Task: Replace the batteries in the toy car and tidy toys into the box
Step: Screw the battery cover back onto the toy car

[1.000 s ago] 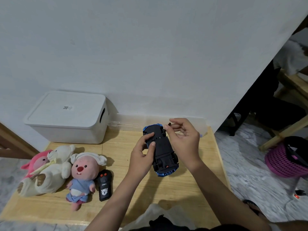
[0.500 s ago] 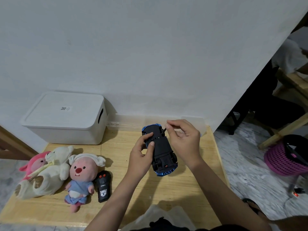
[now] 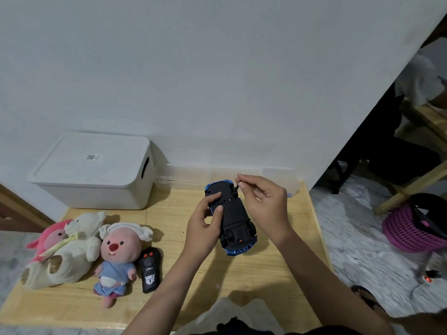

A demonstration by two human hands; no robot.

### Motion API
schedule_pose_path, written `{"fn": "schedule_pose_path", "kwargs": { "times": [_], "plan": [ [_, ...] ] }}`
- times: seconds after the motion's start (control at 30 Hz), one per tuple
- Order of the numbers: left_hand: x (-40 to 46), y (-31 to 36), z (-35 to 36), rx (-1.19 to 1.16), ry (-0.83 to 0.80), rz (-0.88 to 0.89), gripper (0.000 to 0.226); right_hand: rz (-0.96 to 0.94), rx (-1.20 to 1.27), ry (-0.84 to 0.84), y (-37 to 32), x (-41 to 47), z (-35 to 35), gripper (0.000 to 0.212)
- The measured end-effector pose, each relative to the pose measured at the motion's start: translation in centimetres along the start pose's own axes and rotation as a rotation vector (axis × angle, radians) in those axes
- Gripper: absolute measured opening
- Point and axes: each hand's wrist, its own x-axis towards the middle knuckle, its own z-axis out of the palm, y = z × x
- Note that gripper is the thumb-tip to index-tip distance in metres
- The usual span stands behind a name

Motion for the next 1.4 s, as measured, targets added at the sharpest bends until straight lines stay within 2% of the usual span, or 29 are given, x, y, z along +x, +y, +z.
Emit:
{"fn": "schedule_pose_path", "kwargs": {
  "times": [0.2,0.43,0.6,0.73,0.97,1.1,1.23,1.4],
  "plan": [
    [-0.1,0.2,0.0,-0.004,-0.003,0.003,0.032,-0.072,-0.022,0.014,0.0,0.0,0.0,0.023],
    [-0.2,0.4,-0.1,-0.011,0.001,-0.01,0.033,-0.019,-0.024,0.026,-0.3,-0.3,0.2,0.031],
    [-0.2,0.4,0.0,-0.01,-0.005,-0.012,0.032,-0.004,-0.008,0.044,-0.5,-0.2,0.3,0.026],
    [-0.3,0.5,0.0,-0.019,-0.013,-0.015,0.031,-0.088,-0.086,0.027,-0.2,-0.2,0.2,0.018],
    [-0.5,0.7,-0.1,-0.025,-0.018,-0.013,0.031,-0.086,-0.112,0.067,-0.4,-0.1,0.3,0.024],
    [-0.4,1.0,-0.1,-0.036,-0.017,-0.017,0.03,-0.156,-0.131,0.055,-0.3,-0.1,0.1,0.015],
    [-0.4,0.9,-0.2,-0.035,-0.015,-0.023,0.031,-0.036,-0.071,0.029,-0.8,-0.2,0.1,0.021],
    [-0.5,1.0,-0.1,-0.033,-0.015,-0.002,0.029,-0.059,-0.052,0.067,-0.8,0.0,0.2,0.017]
  ]
}}
